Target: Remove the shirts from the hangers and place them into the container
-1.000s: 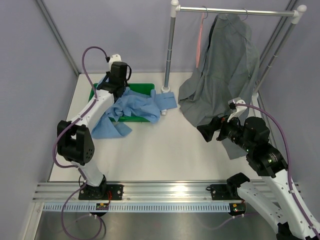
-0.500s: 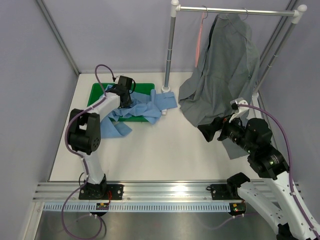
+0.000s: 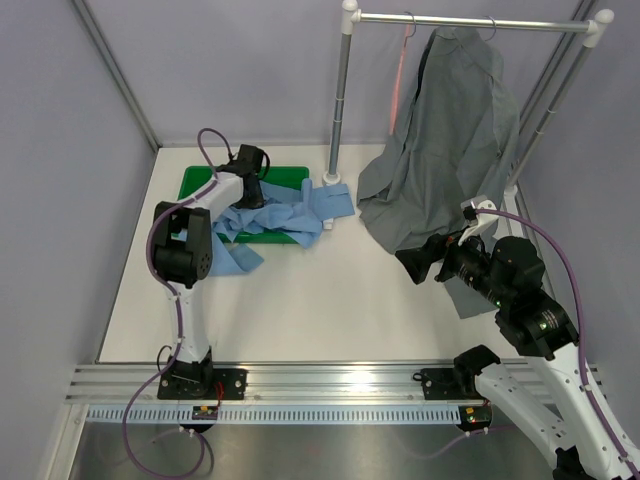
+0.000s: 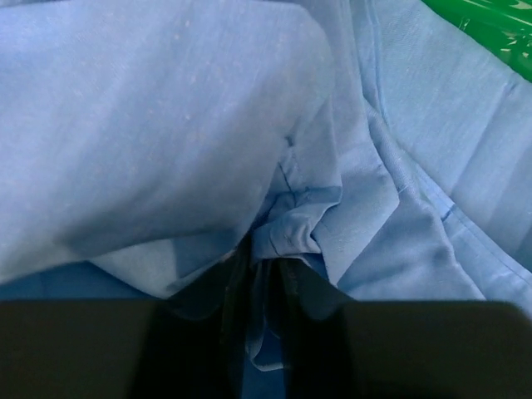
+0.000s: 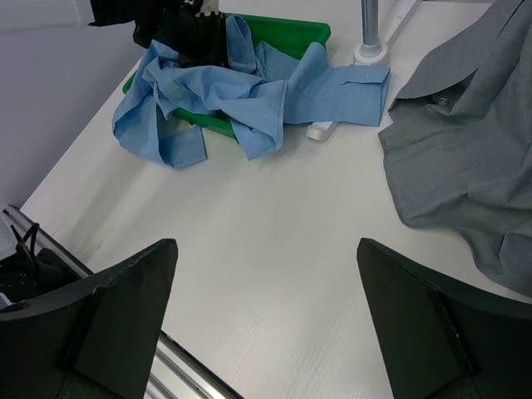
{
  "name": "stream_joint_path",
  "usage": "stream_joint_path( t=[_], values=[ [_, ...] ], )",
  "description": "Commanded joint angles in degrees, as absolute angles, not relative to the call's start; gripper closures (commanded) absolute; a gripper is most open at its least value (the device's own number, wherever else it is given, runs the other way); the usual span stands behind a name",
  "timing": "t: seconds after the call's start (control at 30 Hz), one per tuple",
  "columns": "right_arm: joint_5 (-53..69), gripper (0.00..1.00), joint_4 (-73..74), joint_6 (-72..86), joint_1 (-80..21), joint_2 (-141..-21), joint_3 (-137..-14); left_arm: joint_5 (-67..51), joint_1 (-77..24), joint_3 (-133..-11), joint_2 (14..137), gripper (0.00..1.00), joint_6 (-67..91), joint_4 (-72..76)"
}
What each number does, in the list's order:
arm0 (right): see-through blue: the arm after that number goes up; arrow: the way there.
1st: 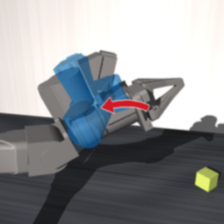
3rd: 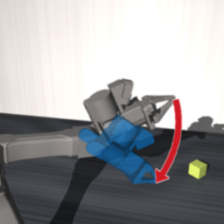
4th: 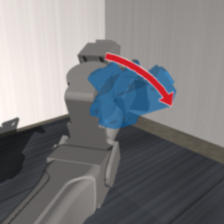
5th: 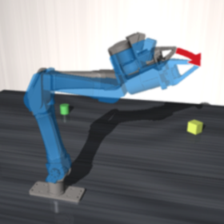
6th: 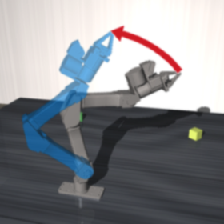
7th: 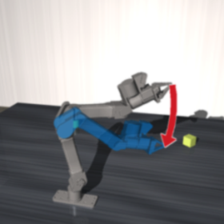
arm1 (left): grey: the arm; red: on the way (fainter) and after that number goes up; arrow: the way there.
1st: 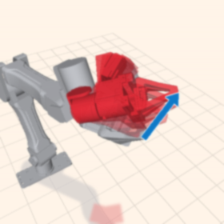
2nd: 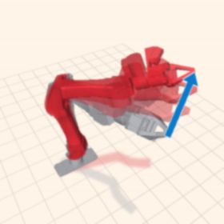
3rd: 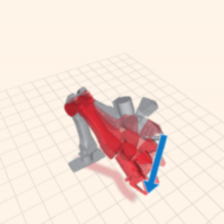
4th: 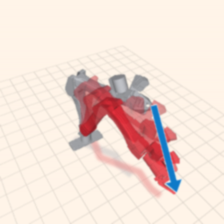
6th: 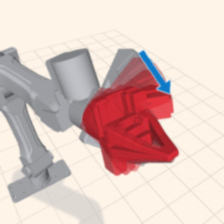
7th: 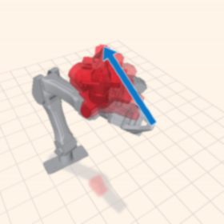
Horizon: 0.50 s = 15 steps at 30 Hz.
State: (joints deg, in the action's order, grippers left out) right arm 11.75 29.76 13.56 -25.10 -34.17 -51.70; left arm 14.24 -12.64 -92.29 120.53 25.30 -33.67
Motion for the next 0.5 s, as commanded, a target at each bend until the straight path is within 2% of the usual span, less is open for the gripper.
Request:
stream_joint_path(
  t=[0.0, 0.03, 0.07, 0.13, 0.17, 0.23, 0.27, 0.37, 0.47],
  values=[
    [12.92, 0.00, 27.69, 13.89, -24.96, -33.75, -51.68, 12.57, -11.69, -92.99, 118.84, 0.72, 24.26, -36.65],
    [13.01, 0.01, 27.69, 13.89, -24.96, -33.75, -51.68, 12.83, -11.69, -92.90, 117.78, 0.67, 24.08, -36.74],
    [12.92, 0.01, 27.69, 13.97, -25.05, -33.66, -51.68, 13.79, -11.69, -92.90, 116.73, 0.54, 23.82, -36.91],
    [12.92, 0.00, 27.69, 13.97, -24.96, -33.66, -51.68, 15.02, -11.69, -93.42, 113.21, 0.40, 23.38, -37.26],
    [12.92, 0.01, 27.77, 13.97, -24.96, -33.66, -51.68, 15.20, -11.69, -93.69, 111.99, 0.30, 23.29, -37.61],
    [12.83, 0.00, 27.77, 13.97, -24.96, -33.49, -51.77, 14.86, -11.69, -94.22, 108.38, 0.18, 22.77, -37.97],
    [12.83, 0.00, 27.77, 13.97, -24.96, -33.40, -51.77, 14.42, -11.69, -94.39, 106.98, 0.10, 22.68, -38.06],
    [13.01, 0.01, 27.77, 14.06, -24.96, -32.96, -51.77, 14.15, -11.69, -93.87, 101.44, 0.01, 22.50, -38.49],
    [13.53, 0.00, 27.60, 14.06, -24.96, -32.78, -51.68, 14.24, -11.69, -92.38, 96.34, 0.01, 22.41, -39.02]
  ],
)
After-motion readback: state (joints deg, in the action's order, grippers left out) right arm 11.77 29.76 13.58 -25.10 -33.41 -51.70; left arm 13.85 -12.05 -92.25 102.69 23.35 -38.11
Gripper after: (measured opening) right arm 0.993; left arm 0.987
